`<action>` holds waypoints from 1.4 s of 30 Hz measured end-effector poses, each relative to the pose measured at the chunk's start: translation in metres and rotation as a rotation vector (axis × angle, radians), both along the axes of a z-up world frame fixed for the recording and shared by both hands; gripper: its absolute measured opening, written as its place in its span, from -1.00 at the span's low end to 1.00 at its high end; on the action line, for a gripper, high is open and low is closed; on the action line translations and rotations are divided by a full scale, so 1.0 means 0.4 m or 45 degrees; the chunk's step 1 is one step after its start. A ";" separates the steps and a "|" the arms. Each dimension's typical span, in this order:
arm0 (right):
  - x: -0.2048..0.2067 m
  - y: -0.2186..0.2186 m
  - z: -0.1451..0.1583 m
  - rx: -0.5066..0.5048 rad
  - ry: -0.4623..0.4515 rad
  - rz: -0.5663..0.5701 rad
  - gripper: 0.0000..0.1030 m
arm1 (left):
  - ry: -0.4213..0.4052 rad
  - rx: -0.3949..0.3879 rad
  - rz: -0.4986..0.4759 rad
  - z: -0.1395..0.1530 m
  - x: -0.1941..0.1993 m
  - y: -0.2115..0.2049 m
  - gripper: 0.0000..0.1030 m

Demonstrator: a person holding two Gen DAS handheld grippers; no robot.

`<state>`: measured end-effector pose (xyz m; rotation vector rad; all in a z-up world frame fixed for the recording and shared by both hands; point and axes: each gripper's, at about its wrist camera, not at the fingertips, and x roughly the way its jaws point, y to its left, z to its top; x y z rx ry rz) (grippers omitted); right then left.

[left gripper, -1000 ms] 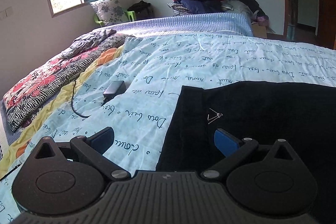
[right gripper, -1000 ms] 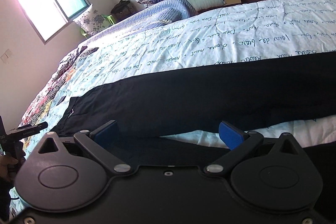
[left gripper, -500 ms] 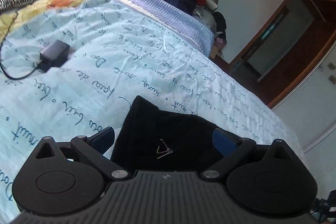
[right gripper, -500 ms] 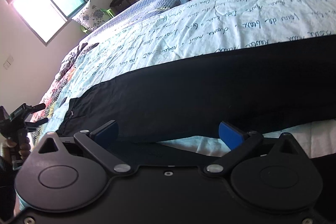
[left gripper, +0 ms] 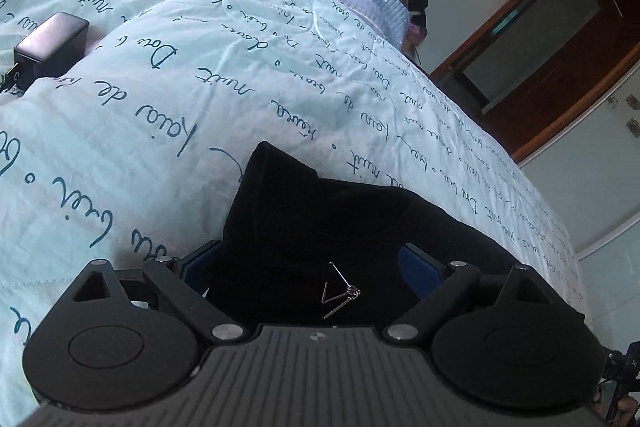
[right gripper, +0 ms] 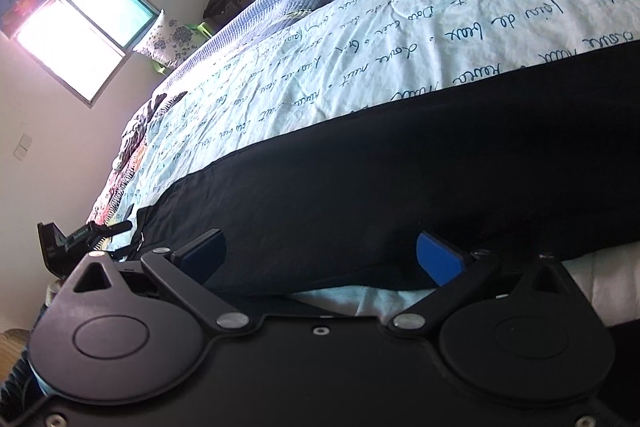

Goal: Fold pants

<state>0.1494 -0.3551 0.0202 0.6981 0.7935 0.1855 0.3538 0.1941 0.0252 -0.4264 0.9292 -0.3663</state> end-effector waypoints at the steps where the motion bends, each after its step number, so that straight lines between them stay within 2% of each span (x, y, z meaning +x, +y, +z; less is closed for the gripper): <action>1: 0.008 -0.004 0.003 0.003 -0.002 0.002 1.00 | -0.002 0.012 -0.003 -0.002 0.004 -0.002 0.64; 2: 0.017 -0.007 0.008 0.004 -0.010 0.007 1.00 | -0.005 0.030 -0.008 -0.002 0.006 -0.003 0.40; 3: 0.027 -0.010 0.015 0.000 -0.020 0.016 1.00 | -0.005 0.058 -0.006 -0.003 0.009 -0.002 0.06; 6: 0.070 -0.015 0.040 -0.023 -0.063 0.049 1.00 | 0.015 0.088 -0.002 -0.006 0.019 0.017 -0.38; 11: 0.168 -0.003 0.064 -0.084 -0.095 0.159 1.00 | -0.031 0.129 -0.044 0.013 0.014 0.008 -0.75; 16: 0.313 0.032 0.049 -0.139 -0.028 0.394 1.00 | -0.089 0.219 -0.082 0.036 0.002 -0.030 -0.86; 19: 0.404 0.022 0.037 -0.129 0.002 0.463 0.98 | -0.110 0.238 -0.095 0.045 -0.001 -0.037 -0.87; 22: 0.486 0.009 0.017 -0.079 0.045 0.585 0.97 | -0.128 0.203 -0.115 0.058 -0.008 -0.032 -0.87; 24: 0.523 0.008 -0.008 -0.104 0.113 0.639 0.97 | -0.137 0.161 -0.113 0.064 -0.011 -0.021 -0.87; 28: 0.552 0.001 -0.041 -0.038 0.164 0.751 0.93 | -0.134 0.117 -0.107 0.063 -0.010 -0.008 -0.87; 29: 0.552 0.001 -0.035 -0.017 0.164 0.786 0.80 | -0.131 0.115 -0.107 0.061 -0.009 -0.008 -0.87; 30: 0.550 0.003 -0.030 -0.004 0.164 0.834 0.46 | -0.128 0.114 -0.108 0.059 -0.006 -0.008 -0.87; 32: 0.547 0.003 -0.029 -0.026 0.204 0.892 -0.01 | -0.126 0.119 -0.113 0.055 -0.002 -0.009 -0.87; 34: 0.550 0.000 -0.041 -0.064 0.246 0.914 -0.06 | -0.126 0.112 -0.114 0.052 0.001 -0.008 -0.87; 38: 0.553 0.002 -0.045 -0.045 0.251 0.957 -0.08 | -0.124 0.104 -0.106 0.047 0.009 -0.003 -0.87; 40: 0.543 0.023 -0.049 -0.040 0.253 1.020 -0.34 | -0.118 0.113 -0.102 0.046 0.013 -0.003 -0.87; 41: 0.537 0.036 -0.050 -0.056 0.255 1.049 -0.71 | -0.118 0.119 -0.101 0.047 0.014 -0.005 -0.87; 42: 0.528 0.044 -0.050 -0.083 0.240 1.065 -0.83 | -0.121 0.123 -0.104 0.048 0.015 -0.006 -0.87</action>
